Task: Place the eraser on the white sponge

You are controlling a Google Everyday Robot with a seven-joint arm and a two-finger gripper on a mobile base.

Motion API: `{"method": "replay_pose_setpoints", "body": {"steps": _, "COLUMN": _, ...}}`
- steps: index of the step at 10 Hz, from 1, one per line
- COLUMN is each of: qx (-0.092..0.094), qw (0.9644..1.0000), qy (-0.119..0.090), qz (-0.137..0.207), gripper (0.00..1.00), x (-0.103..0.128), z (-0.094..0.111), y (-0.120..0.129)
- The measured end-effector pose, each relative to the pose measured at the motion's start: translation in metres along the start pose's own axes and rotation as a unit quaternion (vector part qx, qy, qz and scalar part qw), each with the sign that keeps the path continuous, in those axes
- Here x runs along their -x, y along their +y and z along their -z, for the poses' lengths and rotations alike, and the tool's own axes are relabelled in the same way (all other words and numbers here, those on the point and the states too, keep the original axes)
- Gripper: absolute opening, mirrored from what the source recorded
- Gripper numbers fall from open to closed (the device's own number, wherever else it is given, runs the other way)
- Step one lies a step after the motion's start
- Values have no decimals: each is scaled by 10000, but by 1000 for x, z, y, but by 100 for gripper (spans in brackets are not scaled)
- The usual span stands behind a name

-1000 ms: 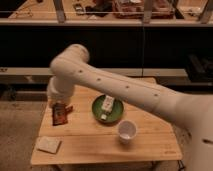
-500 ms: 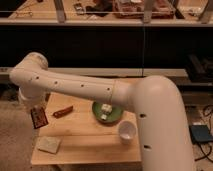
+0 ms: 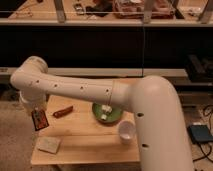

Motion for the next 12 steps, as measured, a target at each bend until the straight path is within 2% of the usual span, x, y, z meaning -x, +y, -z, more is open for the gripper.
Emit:
{"method": "replay_pose_setpoints", "body": {"steps": 2, "qx": 212, "qw": 9995, "qy": 127, "qz": 181, "gripper": 0, "x": 9, "z": -24, "y": 17}}
{"method": "replay_pose_setpoints", "body": {"steps": 3, "qx": 292, "qw": 9985, "qy": 211, "qz": 423, "gripper": 0, "x": 17, "z": -41, "y": 23}}
{"method": "replay_pose_setpoints", "body": {"steps": 4, "qx": 296, "qw": 9978, "qy": 219, "qz": 546, "gripper": 0, "x": 23, "z": -49, "y": 24}}
{"method": "replay_pose_setpoints", "body": {"steps": 6, "qx": 141, "qw": 9952, "qy": 208, "qz": 950, "gripper": 0, "x": 35, "z": -67, "y": 12}}
{"method": "replay_pose_setpoints", "body": {"steps": 7, "qx": -12, "qw": 9921, "qy": 186, "qz": 1238, "gripper": 0, "x": 39, "z": -75, "y": 2}}
{"method": "replay_pose_setpoints", "body": {"steps": 9, "qx": -319, "qw": 9871, "qy": -39, "qz": 1571, "gripper": 0, "x": 53, "z": -89, "y": -10}}
{"method": "replay_pose_setpoints", "body": {"steps": 11, "qx": -395, "qw": 9850, "qy": -287, "qz": 1654, "gripper": 0, "x": 63, "z": -99, "y": -4}}
{"method": "replay_pose_setpoints", "body": {"steps": 12, "qx": -365, "qw": 9844, "qy": -436, "qz": 1663, "gripper": 0, "x": 67, "z": -102, "y": 2}}
